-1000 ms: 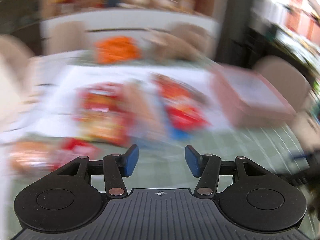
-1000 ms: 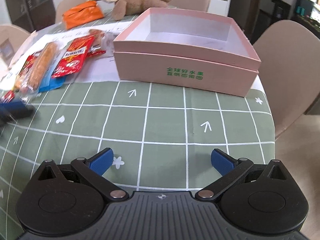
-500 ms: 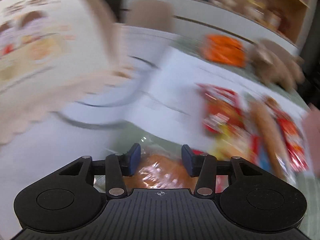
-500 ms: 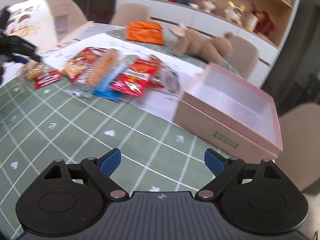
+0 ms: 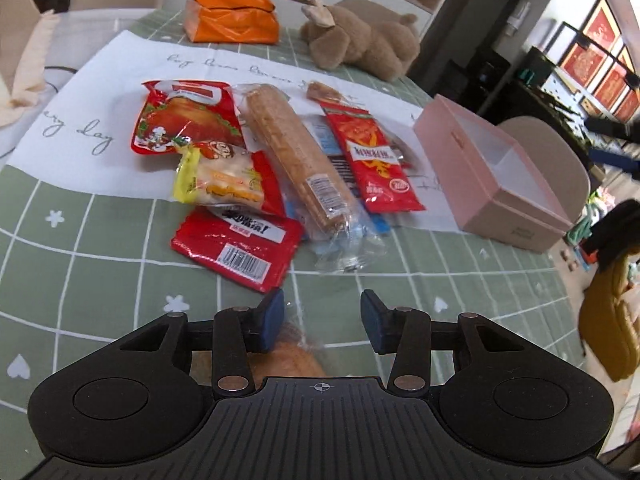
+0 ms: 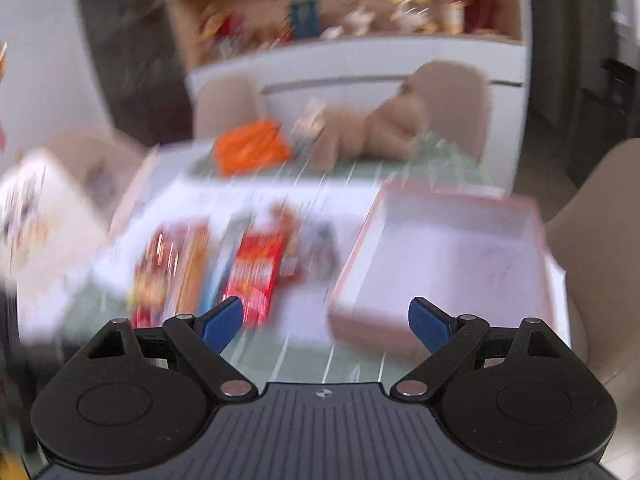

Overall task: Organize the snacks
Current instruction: 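Grasp the wrapped round bun with the left gripper while the right grasps a red sachet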

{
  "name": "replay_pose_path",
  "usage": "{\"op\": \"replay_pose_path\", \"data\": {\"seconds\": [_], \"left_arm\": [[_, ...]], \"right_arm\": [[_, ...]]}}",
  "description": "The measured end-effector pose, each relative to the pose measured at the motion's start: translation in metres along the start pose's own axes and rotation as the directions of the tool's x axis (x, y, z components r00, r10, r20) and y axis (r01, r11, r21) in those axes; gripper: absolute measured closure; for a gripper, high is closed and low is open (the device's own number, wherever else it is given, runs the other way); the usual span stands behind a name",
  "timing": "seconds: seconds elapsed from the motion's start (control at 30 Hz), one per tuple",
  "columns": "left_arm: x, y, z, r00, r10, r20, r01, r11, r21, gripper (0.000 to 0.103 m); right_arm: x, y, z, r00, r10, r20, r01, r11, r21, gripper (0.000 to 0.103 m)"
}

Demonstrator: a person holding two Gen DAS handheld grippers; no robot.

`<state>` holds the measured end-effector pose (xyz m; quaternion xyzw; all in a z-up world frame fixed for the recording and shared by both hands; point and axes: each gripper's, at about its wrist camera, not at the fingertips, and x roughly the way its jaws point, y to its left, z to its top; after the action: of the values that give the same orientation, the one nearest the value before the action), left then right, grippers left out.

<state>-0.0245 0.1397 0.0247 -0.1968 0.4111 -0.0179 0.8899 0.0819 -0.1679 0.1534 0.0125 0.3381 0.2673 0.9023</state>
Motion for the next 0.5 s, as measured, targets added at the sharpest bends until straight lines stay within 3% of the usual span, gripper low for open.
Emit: {"op": "replay_pose_path", "data": {"seconds": [0.1, 0.2, 0.27, 0.37, 0.43, 0.5], "left_arm": [[-0.013, 0.007, 0.010, 0.999, 0.008, 0.044, -0.004, 0.997, -0.074, 0.057], [-0.037, 0.022, 0.017, 0.991, 0.106, 0.082, -0.092, 0.983, -0.159, 0.057], [-0.058, 0.033, 0.016, 0.984, 0.147, 0.096, -0.125, 0.970, -0.209, 0.057], [-0.082, 0.040, 0.006, 0.983, 0.167, 0.076, -0.145, 0.962, -0.230, 0.057], [-0.093, 0.036, -0.005, 0.984, 0.174, 0.045, -0.160, 0.964, -0.212, 0.057], [-0.101, 0.031, -0.018, 0.985, 0.171, 0.014, -0.165, 0.966, -0.198, 0.057]], "right_arm": [[0.006, 0.018, 0.025, 1.000, -0.024, 0.006, 0.025, 0.998, -0.060, 0.012], [0.028, 0.057, 0.021, 0.995, 0.067, -0.070, -0.077, 0.985, -0.153, 0.013], [0.048, 0.084, 0.010, 0.967, 0.197, -0.163, -0.224, 0.960, -0.166, 0.027], [0.086, 0.126, -0.010, 0.885, 0.350, -0.306, -0.409, 0.900, -0.154, 0.048], [0.112, 0.158, -0.028, 0.864, 0.345, -0.367, -0.438, 0.874, -0.212, 0.047], [0.138, 0.187, -0.047, 0.869, 0.288, -0.403, -0.428, 0.847, -0.317, 0.047]]}}
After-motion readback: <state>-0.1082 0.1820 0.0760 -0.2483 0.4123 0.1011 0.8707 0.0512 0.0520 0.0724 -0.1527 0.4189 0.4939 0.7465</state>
